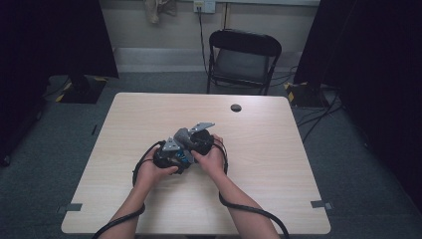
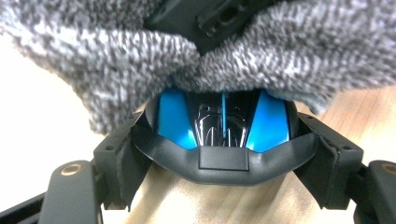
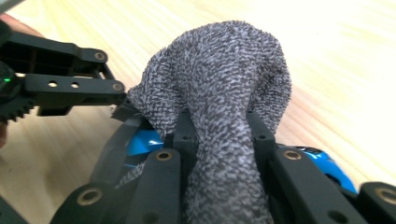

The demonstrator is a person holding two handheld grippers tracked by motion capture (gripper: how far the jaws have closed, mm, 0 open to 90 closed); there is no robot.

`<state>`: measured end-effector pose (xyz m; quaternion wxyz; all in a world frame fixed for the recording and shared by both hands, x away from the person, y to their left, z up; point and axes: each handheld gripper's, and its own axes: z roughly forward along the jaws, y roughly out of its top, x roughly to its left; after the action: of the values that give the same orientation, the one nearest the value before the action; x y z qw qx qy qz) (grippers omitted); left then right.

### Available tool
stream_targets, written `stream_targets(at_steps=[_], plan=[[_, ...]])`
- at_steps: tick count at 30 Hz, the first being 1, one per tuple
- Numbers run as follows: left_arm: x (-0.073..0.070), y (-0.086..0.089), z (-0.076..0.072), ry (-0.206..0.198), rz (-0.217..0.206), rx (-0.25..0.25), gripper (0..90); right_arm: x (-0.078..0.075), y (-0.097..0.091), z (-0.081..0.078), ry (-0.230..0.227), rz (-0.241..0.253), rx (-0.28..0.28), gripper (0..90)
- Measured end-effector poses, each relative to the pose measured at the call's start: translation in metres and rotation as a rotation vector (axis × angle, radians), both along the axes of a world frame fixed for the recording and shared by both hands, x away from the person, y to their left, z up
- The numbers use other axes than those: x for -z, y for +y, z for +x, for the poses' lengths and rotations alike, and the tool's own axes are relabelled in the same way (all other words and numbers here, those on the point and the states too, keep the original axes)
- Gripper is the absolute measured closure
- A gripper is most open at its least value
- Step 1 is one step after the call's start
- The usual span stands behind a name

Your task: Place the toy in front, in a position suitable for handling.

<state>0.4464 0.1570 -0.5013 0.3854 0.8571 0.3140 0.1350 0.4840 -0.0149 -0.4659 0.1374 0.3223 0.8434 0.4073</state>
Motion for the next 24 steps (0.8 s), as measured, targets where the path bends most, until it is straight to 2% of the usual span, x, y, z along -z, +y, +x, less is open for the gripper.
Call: stream_targets(at_steps=[10,16,24], plan=[[0.0,0.0,0.0,0.0,0.001,-0.001,24.7,0.004,-0.011,0.006,-0.018,0.031,0.017,72.4],[0.0,0.0,0.0,-0.001,-0.001,-0.001,24.6,0.006,-0.02,0.01,-0.035,0.037,0.033,72.2],[0.0,0.0,-0.001,-0.001,0.0,-0.002,24.7,0.009,-0.03,0.014,-0.037,0.042,0.059,72.2]])
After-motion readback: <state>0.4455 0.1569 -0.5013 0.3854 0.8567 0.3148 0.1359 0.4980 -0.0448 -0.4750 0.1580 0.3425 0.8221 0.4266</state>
